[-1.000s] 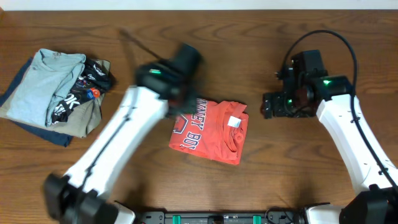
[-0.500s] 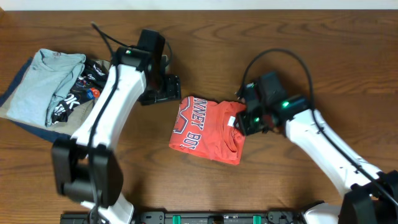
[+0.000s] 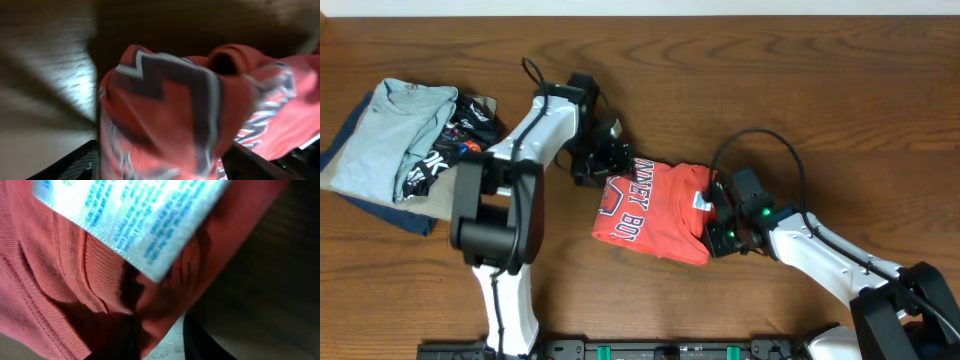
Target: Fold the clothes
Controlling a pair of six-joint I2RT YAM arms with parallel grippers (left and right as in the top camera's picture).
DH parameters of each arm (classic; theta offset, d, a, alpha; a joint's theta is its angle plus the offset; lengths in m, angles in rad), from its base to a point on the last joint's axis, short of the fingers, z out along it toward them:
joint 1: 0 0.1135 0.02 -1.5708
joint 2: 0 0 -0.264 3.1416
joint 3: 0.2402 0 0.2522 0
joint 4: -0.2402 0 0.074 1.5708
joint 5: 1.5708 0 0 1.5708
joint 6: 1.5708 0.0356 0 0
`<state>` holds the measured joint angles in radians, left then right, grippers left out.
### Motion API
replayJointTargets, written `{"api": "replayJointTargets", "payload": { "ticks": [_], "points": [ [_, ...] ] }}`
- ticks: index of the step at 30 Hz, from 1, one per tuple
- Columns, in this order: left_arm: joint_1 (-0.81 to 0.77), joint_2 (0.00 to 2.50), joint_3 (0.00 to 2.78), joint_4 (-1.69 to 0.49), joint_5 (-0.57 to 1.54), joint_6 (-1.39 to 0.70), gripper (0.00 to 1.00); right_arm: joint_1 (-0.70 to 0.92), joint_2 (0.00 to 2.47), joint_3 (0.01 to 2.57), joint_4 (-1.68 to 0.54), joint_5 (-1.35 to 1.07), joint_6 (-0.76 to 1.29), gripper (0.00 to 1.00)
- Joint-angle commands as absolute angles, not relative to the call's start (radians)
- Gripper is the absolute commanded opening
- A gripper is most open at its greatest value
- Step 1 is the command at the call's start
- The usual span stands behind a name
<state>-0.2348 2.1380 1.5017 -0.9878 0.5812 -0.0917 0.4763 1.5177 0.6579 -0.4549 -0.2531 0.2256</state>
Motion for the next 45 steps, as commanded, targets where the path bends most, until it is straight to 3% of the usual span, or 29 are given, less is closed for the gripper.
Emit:
{"api": "replayJointTargets", "payload": {
  "ticks": [1, 7, 9, 13, 16, 17, 22, 30, 38, 45],
  "points": [
    [-0.234, 2.186, 1.494, -0.992, 0.688, -0.027, 0.78, 0.484, 1.525, 0.625, -0.464, -0.181, 0.263, 0.30],
    [-0.243, 2.217, 1.494, -0.987, 0.722, 0.004, 0.78, 0.484, 1.525, 0.624, -0.464, -0.180, 0.269, 0.33],
    [-0.247, 2.217, 1.494, -0.981, 0.723, 0.007, 0.70, 0.485, 1.525, 0.624, -0.464, -0.180, 0.269, 0.35],
    [-0.253, 2.217, 1.494, -0.981, 0.723, 0.007, 0.46, 0.484, 1.525, 0.624, -0.464, -0.180, 0.269, 0.35],
    [-0.262, 2.217, 1.494, -0.980, 0.723, 0.016, 0.08, 0.479, 1.525, 0.625, -0.464, -0.180, 0.269, 0.39],
    [-0.262, 2.216, 1.494, -0.978, 0.722, 0.020, 0.06, 0.473, 1.525, 0.628, -0.468, -0.180, 0.269, 0.41],
    [-0.223, 2.199, 1.534, -0.992, 0.670, 0.011, 0.06, 0.406, 1.507, 0.676, -0.547, -0.173, 0.267, 0.44],
    [-0.065, 2.018, 1.643, -1.034, 0.272, -0.065, 0.06, 0.253, 1.442, 0.797, -0.739, -0.100, 0.173, 0.45],
    [0.103, 1.805, 1.736, -0.952, -0.078, -0.064, 0.06, 0.183, 1.393, 0.807, -0.767, -0.101, 0.170, 0.45],
    [0.319, 1.738, 1.743, -0.812, -0.102, -0.082, 0.09, 0.182, 1.393, 0.807, -0.775, -0.101, 0.167, 0.46]
  ]
}}
